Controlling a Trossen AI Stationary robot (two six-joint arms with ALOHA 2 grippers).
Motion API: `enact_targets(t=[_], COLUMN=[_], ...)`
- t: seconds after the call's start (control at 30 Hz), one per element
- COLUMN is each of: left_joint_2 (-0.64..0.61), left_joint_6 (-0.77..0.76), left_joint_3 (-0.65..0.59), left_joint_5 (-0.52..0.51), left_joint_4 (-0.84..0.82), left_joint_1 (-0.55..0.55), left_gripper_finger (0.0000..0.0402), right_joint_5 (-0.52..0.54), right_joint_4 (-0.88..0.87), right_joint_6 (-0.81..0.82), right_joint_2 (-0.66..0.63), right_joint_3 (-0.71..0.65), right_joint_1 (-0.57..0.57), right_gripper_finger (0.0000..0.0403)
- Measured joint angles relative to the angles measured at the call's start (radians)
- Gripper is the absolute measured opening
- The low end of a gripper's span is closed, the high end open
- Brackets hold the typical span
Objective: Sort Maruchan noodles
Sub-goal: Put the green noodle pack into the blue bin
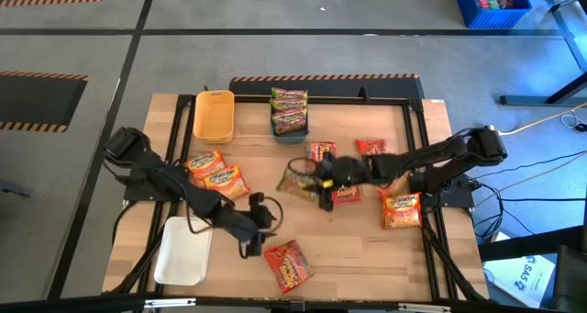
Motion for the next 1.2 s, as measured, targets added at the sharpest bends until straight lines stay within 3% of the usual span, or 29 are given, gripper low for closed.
enact_targets(t=[0.17, 0.33, 0.5, 0.83, 1.13, 1.2], left_joint_2=[-0.097, -0.161, -0.174, -0.184, -0.268, -0.303], left_joint_6=[0.053, 0.159, 0.294, 0.388, 0.435, 0.436], left_joint_3=[-0.103, -0.118, -0.118, -0.119, -0.187, -0.223], left_joint_5=[-0.056, -0.088, -0.055, 0.131, 0.126, 0.123], left_joint_4=[0.090, 0.116, 0.154, 0.137, 0.176, 0.251], left_joint_1=[0.041, 0.100, 0.170, 0.285, 0.318, 0.331], left_gripper_finger=[0.0208, 0.0208, 0.0208, 0.0208, 0.0208, 0.0208], right_joint_5=[0.005, -0.030, -0.161, -0.414, -0.425, -0.427], right_joint_4=[-0.015, -0.011, -0.040, -0.103, -0.085, -0.075], right_joint_6=[-0.207, -0.449, -0.646, -0.674, -0.775, -0.785], right_joint_2=[-0.039, -0.030, 0.015, 0.176, 0.290, 0.308], right_joint_3=[0.036, 0.128, 0.232, 0.309, 0.310, 0.310], right_joint_1=[-0.130, -0.256, -0.379, -0.552, -0.586, -0.585], right_gripper_finger=[0.0137, 0.0138, 0.0138, 0.0138, 0.0138, 0.0138])
